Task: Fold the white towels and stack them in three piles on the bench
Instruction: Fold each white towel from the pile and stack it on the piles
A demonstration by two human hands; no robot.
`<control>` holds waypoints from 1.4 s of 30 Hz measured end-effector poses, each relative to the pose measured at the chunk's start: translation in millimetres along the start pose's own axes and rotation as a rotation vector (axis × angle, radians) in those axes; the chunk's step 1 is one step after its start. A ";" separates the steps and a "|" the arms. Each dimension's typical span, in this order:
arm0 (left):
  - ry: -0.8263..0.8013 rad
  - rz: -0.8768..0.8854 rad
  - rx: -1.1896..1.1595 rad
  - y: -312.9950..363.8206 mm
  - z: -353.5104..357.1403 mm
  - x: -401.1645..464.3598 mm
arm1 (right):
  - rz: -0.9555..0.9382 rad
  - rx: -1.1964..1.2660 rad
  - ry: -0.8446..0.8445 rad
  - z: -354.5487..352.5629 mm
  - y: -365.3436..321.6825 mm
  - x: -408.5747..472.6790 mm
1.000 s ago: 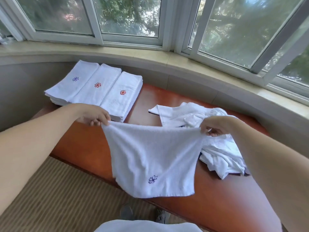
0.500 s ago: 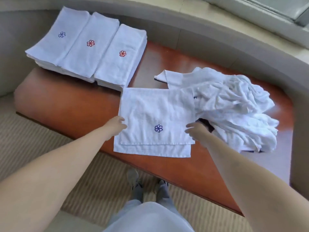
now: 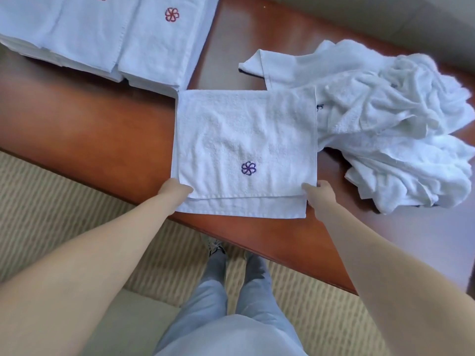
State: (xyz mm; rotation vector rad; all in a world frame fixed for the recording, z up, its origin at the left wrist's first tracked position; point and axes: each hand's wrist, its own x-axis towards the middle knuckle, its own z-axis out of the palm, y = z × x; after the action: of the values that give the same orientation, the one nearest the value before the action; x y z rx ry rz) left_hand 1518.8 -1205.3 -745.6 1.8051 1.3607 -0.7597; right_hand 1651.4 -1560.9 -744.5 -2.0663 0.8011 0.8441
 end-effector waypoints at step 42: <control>-0.042 0.034 -0.179 -63.3 -8.1 -9.8 | 0.064 -0.006 -0.100 10.8 57.0 -28.2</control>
State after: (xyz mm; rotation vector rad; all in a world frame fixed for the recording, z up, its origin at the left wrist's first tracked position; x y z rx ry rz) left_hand 1455.4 -1193.2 -746.2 1.6596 1.3240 -0.6333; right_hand 1588.7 -1574.6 -751.0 -1.9964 0.8140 0.9777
